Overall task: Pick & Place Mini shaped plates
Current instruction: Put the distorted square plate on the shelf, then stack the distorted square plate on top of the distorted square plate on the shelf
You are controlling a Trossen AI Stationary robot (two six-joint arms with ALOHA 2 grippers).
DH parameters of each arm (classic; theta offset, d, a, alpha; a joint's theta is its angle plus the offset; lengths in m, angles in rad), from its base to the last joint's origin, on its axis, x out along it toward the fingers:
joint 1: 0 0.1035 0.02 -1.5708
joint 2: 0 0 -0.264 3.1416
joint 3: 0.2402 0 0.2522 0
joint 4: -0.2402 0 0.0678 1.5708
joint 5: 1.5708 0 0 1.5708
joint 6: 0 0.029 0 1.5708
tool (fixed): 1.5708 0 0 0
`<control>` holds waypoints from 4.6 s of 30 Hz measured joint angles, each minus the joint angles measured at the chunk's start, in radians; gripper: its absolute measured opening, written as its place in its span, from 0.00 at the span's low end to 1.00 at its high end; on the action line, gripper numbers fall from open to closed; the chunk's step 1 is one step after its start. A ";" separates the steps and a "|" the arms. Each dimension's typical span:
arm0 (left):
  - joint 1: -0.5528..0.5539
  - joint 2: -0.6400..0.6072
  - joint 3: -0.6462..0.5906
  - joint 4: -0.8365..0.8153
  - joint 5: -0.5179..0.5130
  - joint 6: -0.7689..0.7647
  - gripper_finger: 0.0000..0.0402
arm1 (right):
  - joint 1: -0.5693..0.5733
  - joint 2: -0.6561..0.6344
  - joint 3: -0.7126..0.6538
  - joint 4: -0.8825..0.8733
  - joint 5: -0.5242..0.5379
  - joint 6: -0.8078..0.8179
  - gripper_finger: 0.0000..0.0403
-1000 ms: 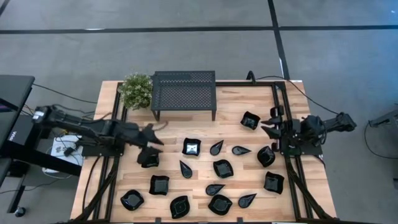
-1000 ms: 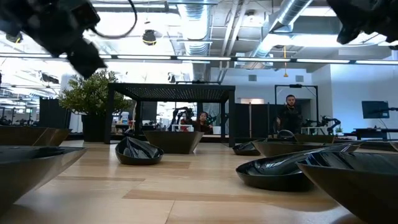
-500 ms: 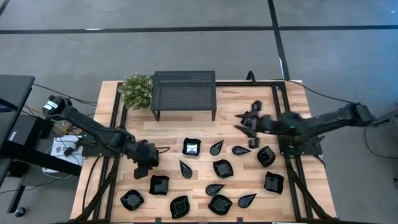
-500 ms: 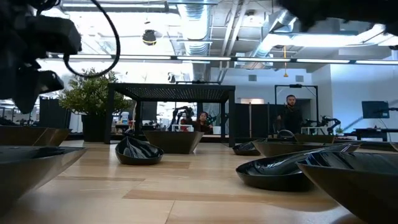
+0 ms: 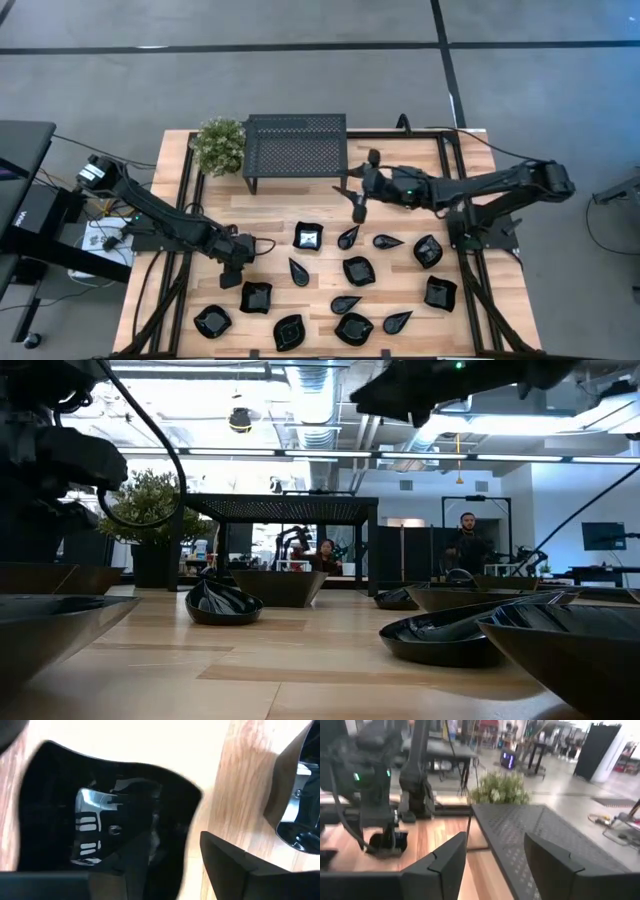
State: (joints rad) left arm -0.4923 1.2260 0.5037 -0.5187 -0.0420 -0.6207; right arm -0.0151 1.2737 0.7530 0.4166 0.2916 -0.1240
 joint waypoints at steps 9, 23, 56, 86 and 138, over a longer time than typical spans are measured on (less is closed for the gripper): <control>0.001 -0.002 0.000 -0.004 -0.014 0.073 0.09 | 0.005 0.022 0.026 -0.014 -0.002 -0.014 0.43; 0.029 -0.002 0.331 -0.185 -0.362 0.430 0.03 | 0.008 0.016 0.026 -0.013 -0.002 -0.016 0.39; 0.949 -0.014 0.472 -0.180 -0.219 1.193 0.03 | 0.008 0.016 0.026 -0.021 -0.002 -0.016 0.39; 0.252 -0.119 0.432 -0.142 -0.128 0.630 0.25 | 0.006 0.078 0.027 -0.017 -0.002 0.001 0.39; -0.315 0.282 0.052 0.673 -0.131 -0.122 0.26 | 0.252 0.155 0.046 0.159 -0.006 0.071 0.39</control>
State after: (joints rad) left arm -0.8071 1.5078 0.5560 0.1543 -0.1726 -0.7428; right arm 0.2371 1.4292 0.7990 0.5755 0.2852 -0.0532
